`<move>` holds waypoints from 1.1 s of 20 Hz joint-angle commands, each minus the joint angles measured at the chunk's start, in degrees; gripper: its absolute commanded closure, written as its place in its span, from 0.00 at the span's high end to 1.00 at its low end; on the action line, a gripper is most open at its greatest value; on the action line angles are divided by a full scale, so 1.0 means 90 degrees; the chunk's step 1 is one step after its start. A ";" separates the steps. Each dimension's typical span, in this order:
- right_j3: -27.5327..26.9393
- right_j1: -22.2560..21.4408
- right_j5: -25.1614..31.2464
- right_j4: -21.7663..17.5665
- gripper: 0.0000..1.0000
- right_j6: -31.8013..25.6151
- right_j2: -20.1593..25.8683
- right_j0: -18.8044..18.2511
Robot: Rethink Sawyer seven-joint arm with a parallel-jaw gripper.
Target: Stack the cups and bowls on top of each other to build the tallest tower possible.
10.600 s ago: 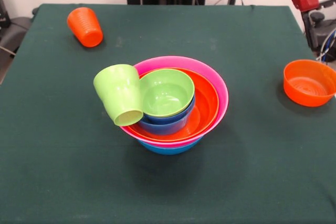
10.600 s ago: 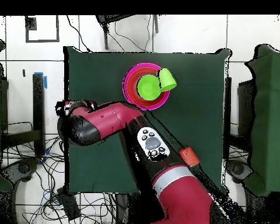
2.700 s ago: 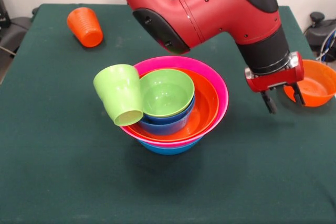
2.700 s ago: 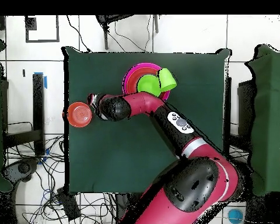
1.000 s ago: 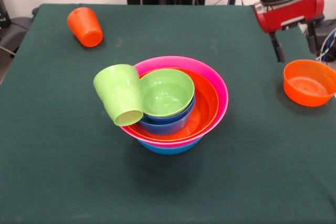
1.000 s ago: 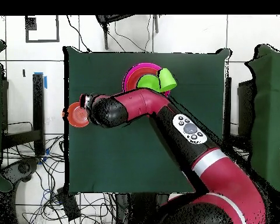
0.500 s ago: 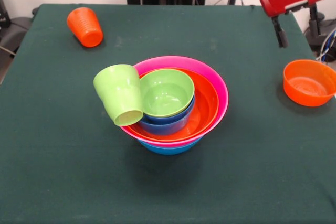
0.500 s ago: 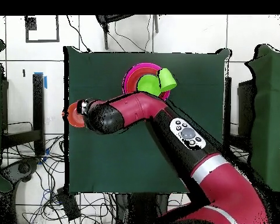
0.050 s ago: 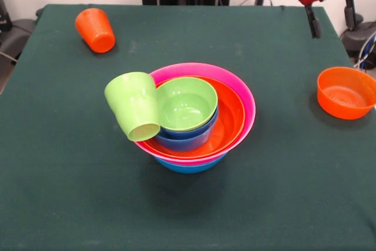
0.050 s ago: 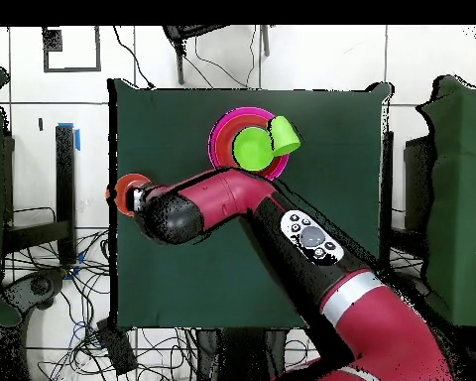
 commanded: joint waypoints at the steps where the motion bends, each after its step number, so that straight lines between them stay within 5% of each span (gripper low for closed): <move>1: 0.0519 0.0008 -0.0152 -0.0041 1.00 0.0231 -0.0274 0.0152; 16: -0.0777 0.1290 -0.0494 -0.0700 1.00 -0.0131 -0.1078 0.0561; 22: -0.0831 0.1324 -0.0428 -0.0681 1.00 -0.0348 -0.1133 0.0547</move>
